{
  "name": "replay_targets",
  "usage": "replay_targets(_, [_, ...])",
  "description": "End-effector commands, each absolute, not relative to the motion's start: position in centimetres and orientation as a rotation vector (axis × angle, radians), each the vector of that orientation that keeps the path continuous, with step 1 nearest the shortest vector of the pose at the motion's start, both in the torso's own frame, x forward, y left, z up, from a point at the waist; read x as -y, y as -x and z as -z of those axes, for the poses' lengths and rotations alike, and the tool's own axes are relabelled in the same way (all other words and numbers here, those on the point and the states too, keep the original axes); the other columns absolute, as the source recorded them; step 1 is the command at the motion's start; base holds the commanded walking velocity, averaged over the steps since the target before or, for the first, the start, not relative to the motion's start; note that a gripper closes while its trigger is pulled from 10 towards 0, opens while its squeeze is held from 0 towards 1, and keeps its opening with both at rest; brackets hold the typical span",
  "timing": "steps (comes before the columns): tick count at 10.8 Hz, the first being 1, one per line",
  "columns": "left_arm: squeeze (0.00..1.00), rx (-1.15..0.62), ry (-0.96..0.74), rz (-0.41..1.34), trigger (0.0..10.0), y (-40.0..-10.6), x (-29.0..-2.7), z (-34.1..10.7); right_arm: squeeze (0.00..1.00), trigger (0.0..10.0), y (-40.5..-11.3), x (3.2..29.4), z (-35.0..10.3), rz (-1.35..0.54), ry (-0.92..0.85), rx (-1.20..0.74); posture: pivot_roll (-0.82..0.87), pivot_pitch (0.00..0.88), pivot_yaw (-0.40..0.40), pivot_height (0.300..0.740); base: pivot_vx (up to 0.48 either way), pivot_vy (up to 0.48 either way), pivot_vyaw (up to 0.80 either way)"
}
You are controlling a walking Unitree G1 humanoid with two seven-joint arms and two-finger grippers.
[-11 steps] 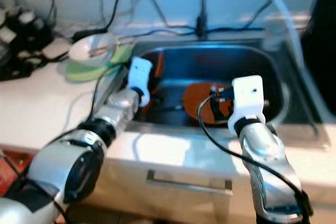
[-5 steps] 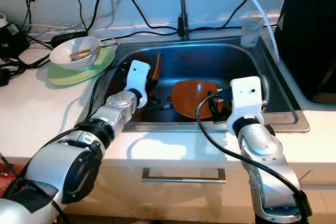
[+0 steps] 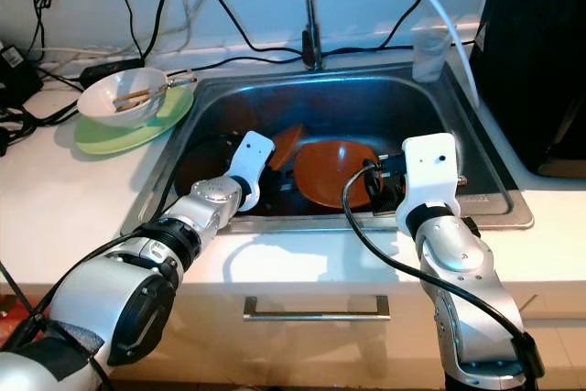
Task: Kitchen organization
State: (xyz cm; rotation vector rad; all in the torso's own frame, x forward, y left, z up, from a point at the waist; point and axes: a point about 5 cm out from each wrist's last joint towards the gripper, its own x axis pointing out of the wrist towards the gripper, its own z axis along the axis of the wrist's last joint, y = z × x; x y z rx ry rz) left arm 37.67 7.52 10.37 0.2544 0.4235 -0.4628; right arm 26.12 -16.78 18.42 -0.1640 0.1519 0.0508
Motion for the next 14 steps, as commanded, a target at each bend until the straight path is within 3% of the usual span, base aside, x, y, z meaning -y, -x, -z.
replay_targets(1, [0.80, -0.464, -0.270, 0.446, 10.0, -37.3, -8.4, -9.5, 0.45, 10.0, -26.2, 16.6, -18.7, -0.047, 0.159, -0.134, -0.27, 0.000, 0.163, 0.740, 0.000, 0.000, 0.00])
replay_targets(2, [0.80, -0.468, -0.258, 0.452, 10.0, -37.2, -8.4, -9.3, 0.45, 10.0, -26.2, 16.6, -18.7, -0.045, 0.158, -0.135, -0.27, 0.000, 0.164, 0.740, 0.000, 0.000, 0.00])
replay_targets(3, [1.00, -0.470, -0.243, 0.461, 10.0, -37.1, -8.4, -9.1, 0.45, 10.0, -26.2, 16.6, -18.7, -0.044, 0.158, -0.136, -0.27, 0.000, 0.164, 0.740, 0.000, 0.000, 0.00])
replay_targets(10, [1.00, -0.454, -0.135, 0.500, 10.0, -37.4, -7.6, -10.0, 0.45, 10.0, -26.6, 16.6, -18.6, -0.049, 0.155, -0.132, -0.25, 0.000, 0.167, 0.740, 0.000, 0.000, 0.00])
replay_targets(14, [1.00, -0.263, 0.009, 0.492, 10.0, -39.0, -7.9, -13.8, 0.45, 10.0, -28.0, 15.9, -18.7, -0.079, 0.144, -0.110, -0.20, 0.000, 0.166, 0.740, 0.000, 0.000, 0.00])
